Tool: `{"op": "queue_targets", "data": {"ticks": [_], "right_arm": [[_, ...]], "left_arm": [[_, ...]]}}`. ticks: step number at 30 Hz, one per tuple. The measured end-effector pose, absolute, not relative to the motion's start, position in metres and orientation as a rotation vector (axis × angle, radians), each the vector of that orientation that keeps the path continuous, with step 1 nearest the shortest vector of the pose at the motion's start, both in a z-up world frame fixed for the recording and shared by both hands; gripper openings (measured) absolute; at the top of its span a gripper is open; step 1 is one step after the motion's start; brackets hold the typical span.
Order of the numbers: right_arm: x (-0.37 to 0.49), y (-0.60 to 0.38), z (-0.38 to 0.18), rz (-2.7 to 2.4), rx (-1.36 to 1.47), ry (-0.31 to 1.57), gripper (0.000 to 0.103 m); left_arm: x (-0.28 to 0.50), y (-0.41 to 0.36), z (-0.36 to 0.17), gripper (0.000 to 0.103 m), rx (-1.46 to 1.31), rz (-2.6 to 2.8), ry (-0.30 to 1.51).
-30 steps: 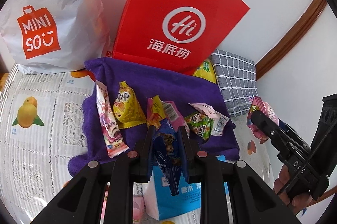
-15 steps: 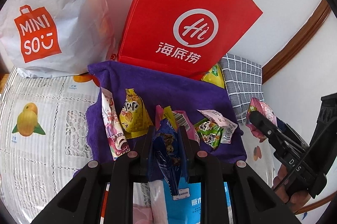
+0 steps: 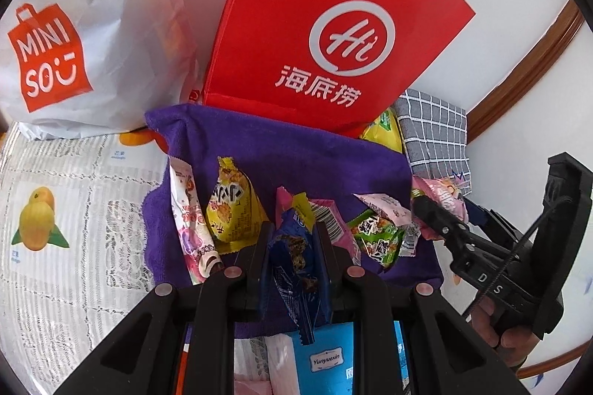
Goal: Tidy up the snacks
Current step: 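Lift and carry the panda-print bag and blue candy over the purple towel, then open both grippers to drop the panda bag and blue candy onto the towel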
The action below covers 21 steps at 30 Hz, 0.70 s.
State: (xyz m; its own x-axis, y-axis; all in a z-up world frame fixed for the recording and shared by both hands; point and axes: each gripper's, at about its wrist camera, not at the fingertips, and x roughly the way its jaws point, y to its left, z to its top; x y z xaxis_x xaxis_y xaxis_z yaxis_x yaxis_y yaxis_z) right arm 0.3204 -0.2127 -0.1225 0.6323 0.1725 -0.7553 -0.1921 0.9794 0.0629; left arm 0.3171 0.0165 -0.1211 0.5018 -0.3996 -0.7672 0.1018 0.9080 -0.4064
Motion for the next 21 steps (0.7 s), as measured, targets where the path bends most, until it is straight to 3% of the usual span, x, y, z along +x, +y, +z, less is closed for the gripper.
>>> {"op": "queue_targets", "data": {"ticks": [21], "right_arm": [[0.334,-0.218,-0.154,0.193,-0.067,0.967,0.069]], "left_arm": [[0.331,0.0,-0.15,0.02,-0.308,-0.314,1.079]]}}
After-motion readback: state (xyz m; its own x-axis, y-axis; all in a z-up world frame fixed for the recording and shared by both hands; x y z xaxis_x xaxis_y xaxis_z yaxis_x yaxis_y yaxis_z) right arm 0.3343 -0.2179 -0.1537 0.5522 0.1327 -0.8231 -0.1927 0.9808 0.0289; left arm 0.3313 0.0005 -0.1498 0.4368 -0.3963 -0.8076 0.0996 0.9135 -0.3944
